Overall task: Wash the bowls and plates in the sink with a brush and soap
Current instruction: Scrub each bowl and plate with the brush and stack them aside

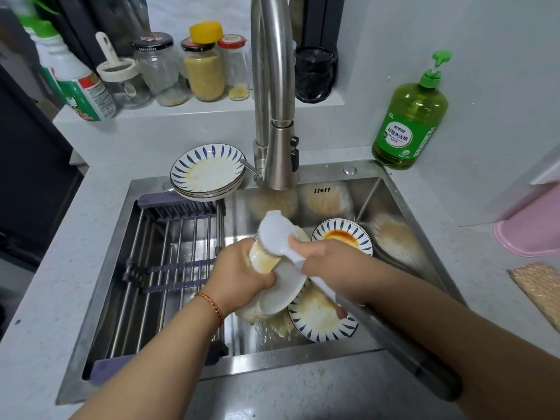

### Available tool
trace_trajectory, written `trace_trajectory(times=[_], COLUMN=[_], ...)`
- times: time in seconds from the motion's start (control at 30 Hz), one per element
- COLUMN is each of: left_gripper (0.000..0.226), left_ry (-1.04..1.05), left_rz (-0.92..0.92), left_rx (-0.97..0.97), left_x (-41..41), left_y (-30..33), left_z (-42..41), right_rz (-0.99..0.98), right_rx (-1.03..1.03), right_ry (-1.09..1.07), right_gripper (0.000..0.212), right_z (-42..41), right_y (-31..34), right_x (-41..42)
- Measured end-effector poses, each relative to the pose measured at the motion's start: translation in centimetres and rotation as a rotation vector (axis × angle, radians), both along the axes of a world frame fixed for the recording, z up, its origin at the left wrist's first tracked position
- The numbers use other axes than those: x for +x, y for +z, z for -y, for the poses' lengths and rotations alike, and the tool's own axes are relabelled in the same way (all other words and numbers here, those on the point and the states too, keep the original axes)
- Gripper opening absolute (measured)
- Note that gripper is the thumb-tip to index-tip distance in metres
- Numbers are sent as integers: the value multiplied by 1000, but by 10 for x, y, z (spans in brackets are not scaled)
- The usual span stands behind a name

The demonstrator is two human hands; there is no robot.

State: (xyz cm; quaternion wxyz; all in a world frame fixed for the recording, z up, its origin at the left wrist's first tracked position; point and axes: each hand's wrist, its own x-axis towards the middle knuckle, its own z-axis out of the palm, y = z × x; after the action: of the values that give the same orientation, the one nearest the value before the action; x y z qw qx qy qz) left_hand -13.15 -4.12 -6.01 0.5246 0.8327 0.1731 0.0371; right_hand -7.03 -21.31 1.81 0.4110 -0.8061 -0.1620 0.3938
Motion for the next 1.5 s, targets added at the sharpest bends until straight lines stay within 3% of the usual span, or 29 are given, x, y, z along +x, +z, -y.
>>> trace_trajectory(times=[0.17,0.3,0.4,0.53,0.67,0.8,0.93,1.1,1.23,1.3,1.43,1.5], left_gripper=[36,45,40,36,41,64,57,67,56,54,49,49], left_ry=[118,297,423,518,501,339,120,-81,-137,-115,14,35], left_rz=[58,88,136,174,142,90,-49,-187,-208,-186,-131,-119], left_rx=[-84,-365,-615,-893,-1006,-994,-891,-600,-345,-303,-245,-204], left_x=[-8,-8,-9,-11,-17,-23,-19,0,11,10,4,3], left_y=[3,4,5,-1,-14,-23,-13,7,19,19,14,10], left_z=[-7,-12,-6,9,23,16,-1,-21,-24,-24,-24,-24], right_rz=[-289,-474,-481,-222,-183,-149,27,142,218,206,68,-81], right_rx=[101,184,292,178,131,91,16,-28,-81,-86,-55,12], right_ry=[-406,-515,-642,-651,-628,-561,-369,-187,-100,-145,-368,-463], right_gripper=[21,16,30,61,86,94,100,103,105,94,40,35], right_z=[22,26,26,25,25,35,45,41,36,37,43,41], right_y=[-11,-32,-49,-61,-68,-73,-64,-41,-36,-35,-33,-35], right_x=[16,12,7,3,-3,2,16,30,31,31,28,19])
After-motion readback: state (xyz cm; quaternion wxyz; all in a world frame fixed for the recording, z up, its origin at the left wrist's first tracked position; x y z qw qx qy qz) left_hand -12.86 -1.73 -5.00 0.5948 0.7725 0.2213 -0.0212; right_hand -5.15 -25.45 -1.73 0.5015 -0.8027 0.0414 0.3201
